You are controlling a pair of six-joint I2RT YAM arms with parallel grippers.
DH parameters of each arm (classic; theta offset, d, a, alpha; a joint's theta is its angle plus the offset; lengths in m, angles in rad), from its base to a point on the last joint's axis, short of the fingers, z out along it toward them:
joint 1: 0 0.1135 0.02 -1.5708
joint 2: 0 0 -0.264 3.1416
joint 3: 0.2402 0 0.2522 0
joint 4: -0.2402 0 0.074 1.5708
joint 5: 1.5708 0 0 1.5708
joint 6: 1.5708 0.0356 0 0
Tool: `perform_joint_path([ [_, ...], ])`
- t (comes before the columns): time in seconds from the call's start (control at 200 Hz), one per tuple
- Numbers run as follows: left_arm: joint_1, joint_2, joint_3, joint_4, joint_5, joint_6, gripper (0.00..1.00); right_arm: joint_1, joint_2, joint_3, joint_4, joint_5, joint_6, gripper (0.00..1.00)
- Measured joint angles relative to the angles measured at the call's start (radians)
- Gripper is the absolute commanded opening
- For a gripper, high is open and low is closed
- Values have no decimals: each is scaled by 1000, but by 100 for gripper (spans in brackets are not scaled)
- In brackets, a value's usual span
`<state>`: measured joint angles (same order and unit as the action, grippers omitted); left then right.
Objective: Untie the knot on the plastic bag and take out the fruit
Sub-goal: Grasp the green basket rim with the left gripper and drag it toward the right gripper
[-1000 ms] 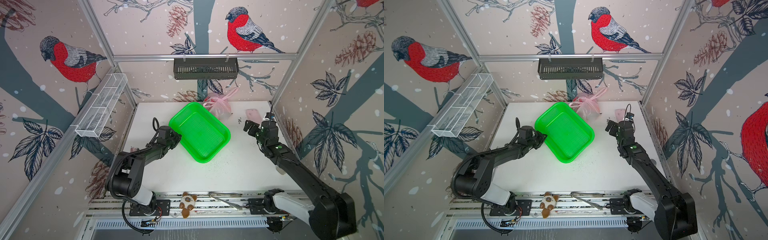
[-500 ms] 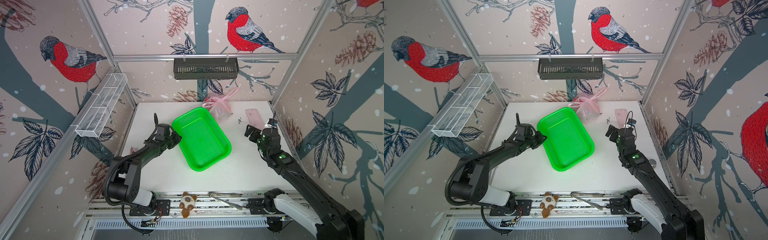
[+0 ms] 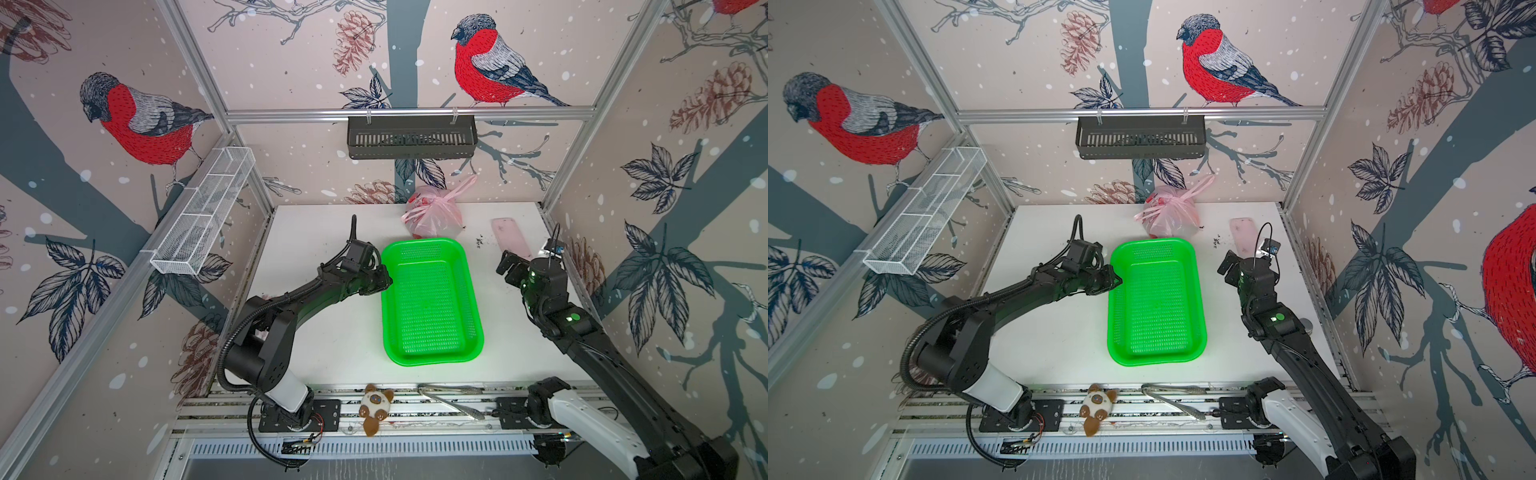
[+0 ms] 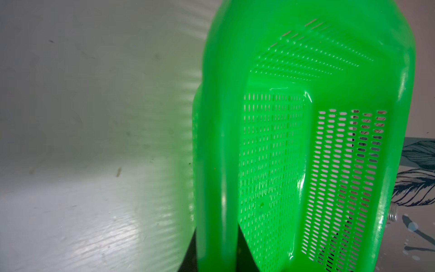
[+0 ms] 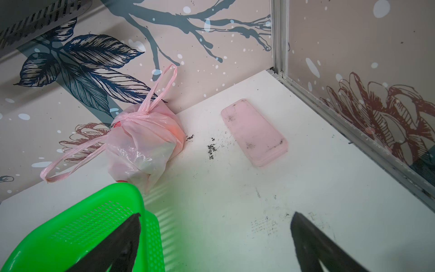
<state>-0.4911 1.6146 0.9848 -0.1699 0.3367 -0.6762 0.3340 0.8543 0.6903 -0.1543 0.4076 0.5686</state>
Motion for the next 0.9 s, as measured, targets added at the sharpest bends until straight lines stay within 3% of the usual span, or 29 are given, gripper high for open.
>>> perform_joint_path([
  [0.36, -116, 145, 124, 3, -2, -35, 0, -11, -75, -23, -45, 44, 0, 99],
  [0.901, -155, 252, 206, 82, -43, -189, 0, -59, -75, -22, -76, 40, -20, 99],
])
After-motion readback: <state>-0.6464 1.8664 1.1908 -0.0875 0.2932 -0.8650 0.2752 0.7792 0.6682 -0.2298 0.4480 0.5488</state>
